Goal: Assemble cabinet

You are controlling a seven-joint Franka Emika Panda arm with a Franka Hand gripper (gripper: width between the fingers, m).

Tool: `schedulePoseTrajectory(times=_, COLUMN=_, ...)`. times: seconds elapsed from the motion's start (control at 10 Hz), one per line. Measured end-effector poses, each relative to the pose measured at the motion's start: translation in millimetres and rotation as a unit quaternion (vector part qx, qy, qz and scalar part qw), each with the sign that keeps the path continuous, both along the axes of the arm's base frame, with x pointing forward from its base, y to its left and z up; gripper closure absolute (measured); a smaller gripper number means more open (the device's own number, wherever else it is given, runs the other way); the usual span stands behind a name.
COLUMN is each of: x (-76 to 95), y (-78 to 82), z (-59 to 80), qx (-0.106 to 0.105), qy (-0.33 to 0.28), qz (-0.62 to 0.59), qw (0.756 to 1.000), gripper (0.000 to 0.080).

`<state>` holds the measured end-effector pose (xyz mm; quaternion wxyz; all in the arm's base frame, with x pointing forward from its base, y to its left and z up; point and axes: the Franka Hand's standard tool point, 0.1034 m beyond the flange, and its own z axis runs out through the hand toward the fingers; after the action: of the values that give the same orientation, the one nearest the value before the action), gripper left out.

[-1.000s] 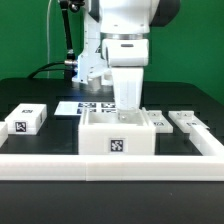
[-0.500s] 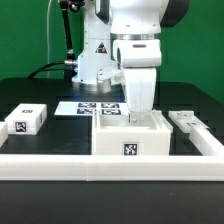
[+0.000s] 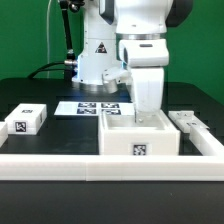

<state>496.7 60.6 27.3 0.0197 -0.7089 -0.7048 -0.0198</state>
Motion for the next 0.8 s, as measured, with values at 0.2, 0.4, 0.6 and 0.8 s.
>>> schedulePoseTrajectory(times=0.2, x=5.2, y=15.3, z=0.1, qx=0.006, qy=-0.008, qz=0.005, qw=1.000, gripper=0.0762)
schedulePoseTrajectory(times=0.4, x=10.1, y=26.4, z=0.1, qx=0.008, qy=-0.011, qz=0.005, qw=1.000, gripper=0.0762)
schedulePoseTrajectory(times=0.6, x=14.7, y=32.3, z=0.4, qx=0.009, qy=-0.013, qz=0.001, qw=1.000, gripper=0.0762)
schedulePoseTrajectory(times=0.8, x=19.3, y=44.8, z=0.7, qx=0.010, qy=-0.013, qz=-0.010, qw=1.000, gripper=0.0762)
